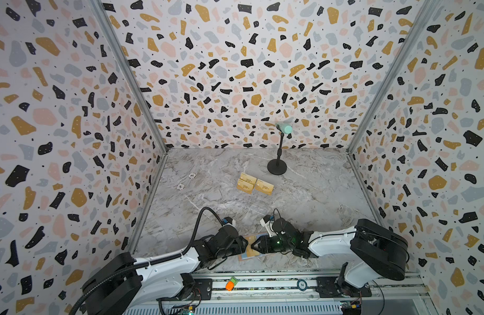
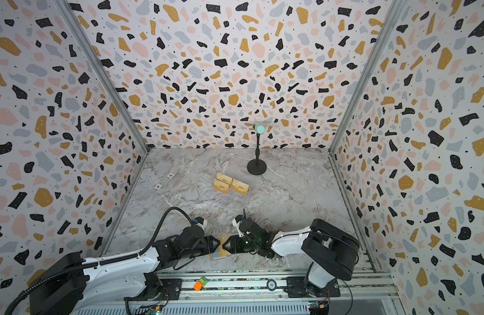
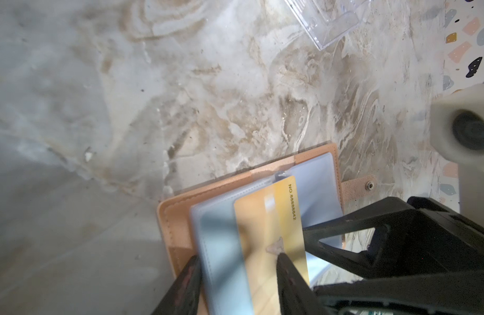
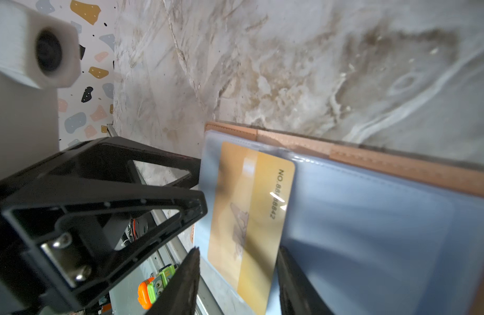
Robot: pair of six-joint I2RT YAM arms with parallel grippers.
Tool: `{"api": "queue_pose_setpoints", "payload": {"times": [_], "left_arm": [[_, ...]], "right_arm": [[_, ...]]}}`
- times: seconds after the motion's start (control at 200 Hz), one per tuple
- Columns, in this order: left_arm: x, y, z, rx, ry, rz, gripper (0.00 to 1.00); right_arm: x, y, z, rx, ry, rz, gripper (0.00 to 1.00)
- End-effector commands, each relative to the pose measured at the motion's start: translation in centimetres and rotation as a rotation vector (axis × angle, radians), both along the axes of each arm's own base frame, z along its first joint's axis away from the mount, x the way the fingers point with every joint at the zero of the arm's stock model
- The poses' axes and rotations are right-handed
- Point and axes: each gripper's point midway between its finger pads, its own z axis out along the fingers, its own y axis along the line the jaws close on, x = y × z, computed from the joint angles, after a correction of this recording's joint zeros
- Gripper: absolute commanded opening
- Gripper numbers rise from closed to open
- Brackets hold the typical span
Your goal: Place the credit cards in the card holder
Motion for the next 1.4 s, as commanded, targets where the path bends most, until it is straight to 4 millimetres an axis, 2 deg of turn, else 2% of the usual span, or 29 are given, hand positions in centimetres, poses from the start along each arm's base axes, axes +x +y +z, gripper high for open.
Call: {"api": "queue_pose_setpoints", "payload": {"times": [0.0,0.365,0.656,0.861,1.126,1.392], "left_arm": [[-0.3,0.0,-0.4,0.012,0.003,-0.025,0.48],[-0.5,-0.6,-0.7,0.004,0.015,-0.051,0.47],[-0.4,-0.6,-0.7,0.002,0.014,-0.050,0.47],[-0.3,-0.8,-0.6,-0.001,0.011,-0.048,0.47],[0.1,-0.3,-0.4,0.011,-0.004,-0.028,0.47],[1.3,1.2,0.8,0.065,-0.021,-0.021,0.49]], "right_arm": [[0.9,0.8,1.1,0.023,-0.041,0.006,0.47],[0.5,2.1,1.4,0.065,-0.019,0.043,0.46],[0.2,3.7,3.0,0.132,-0.052,0.088,0.46],[-0.5,4.6,3.0,0.149,-0.050,0.132,0.46],[-0.4,3.4,3.2,0.137,-0.077,0.105,0.46],[0.4,0.5,1.8,-0.027,-0.098,0.056,0.46]]}}
